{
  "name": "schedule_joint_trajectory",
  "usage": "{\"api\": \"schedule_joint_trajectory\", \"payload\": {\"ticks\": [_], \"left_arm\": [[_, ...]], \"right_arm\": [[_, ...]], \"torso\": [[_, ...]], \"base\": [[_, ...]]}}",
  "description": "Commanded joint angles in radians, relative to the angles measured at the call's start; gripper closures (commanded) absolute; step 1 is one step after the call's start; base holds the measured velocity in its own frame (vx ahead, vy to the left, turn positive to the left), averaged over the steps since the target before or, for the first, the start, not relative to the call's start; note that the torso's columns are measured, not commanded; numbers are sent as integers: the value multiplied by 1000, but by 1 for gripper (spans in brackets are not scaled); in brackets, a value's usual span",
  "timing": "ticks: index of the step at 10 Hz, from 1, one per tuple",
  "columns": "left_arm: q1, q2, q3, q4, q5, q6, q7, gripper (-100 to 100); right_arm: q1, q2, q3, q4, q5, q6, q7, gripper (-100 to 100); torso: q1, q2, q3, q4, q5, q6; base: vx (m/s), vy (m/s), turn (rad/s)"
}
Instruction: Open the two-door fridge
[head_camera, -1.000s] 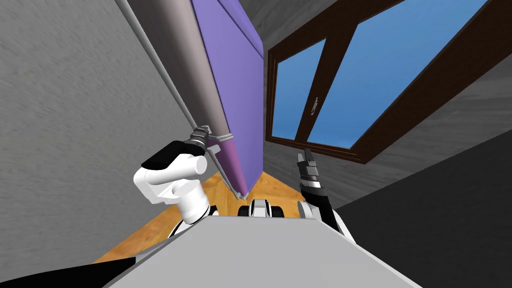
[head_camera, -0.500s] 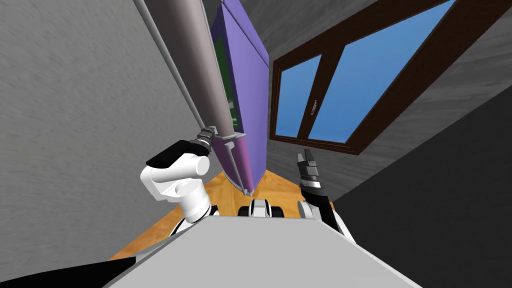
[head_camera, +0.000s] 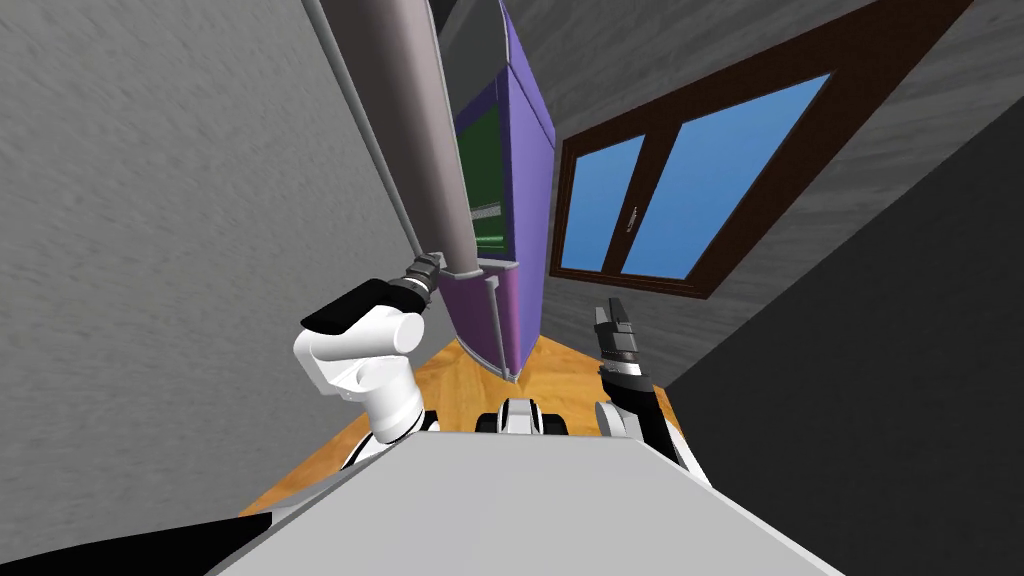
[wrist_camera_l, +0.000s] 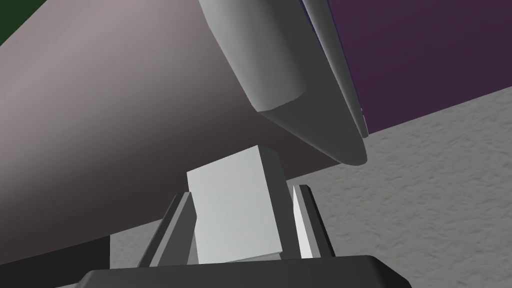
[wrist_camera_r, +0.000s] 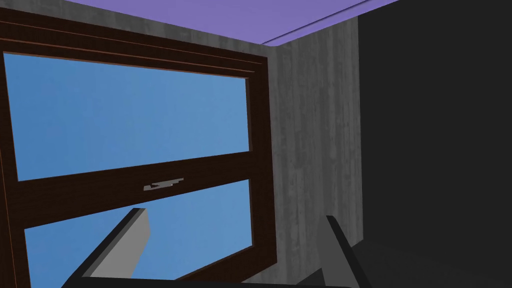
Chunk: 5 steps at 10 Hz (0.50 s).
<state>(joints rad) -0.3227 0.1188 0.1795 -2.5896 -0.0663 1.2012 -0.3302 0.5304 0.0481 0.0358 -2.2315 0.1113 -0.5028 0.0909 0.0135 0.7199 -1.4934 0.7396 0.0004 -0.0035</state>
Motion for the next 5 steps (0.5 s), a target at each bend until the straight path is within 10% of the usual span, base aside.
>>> {"api": "schedule_joint_trajectory", "payload": {"ticks": [1, 5], "left_arm": [[-24, 11, -2, -1, 25, -2, 0, 100], [-30, 11, -33, 3, 70, 20, 1, 100]], "right_arm": [[0, 0, 0, 0, 0, 0, 0, 0], [0, 0, 0, 0, 0, 0, 0, 0]], "torso": [[5, 1, 0, 1, 1, 0], [-4, 6, 5, 0, 0, 0]], "base": [[-159, 274, -45], [-158, 258, -41]]}}
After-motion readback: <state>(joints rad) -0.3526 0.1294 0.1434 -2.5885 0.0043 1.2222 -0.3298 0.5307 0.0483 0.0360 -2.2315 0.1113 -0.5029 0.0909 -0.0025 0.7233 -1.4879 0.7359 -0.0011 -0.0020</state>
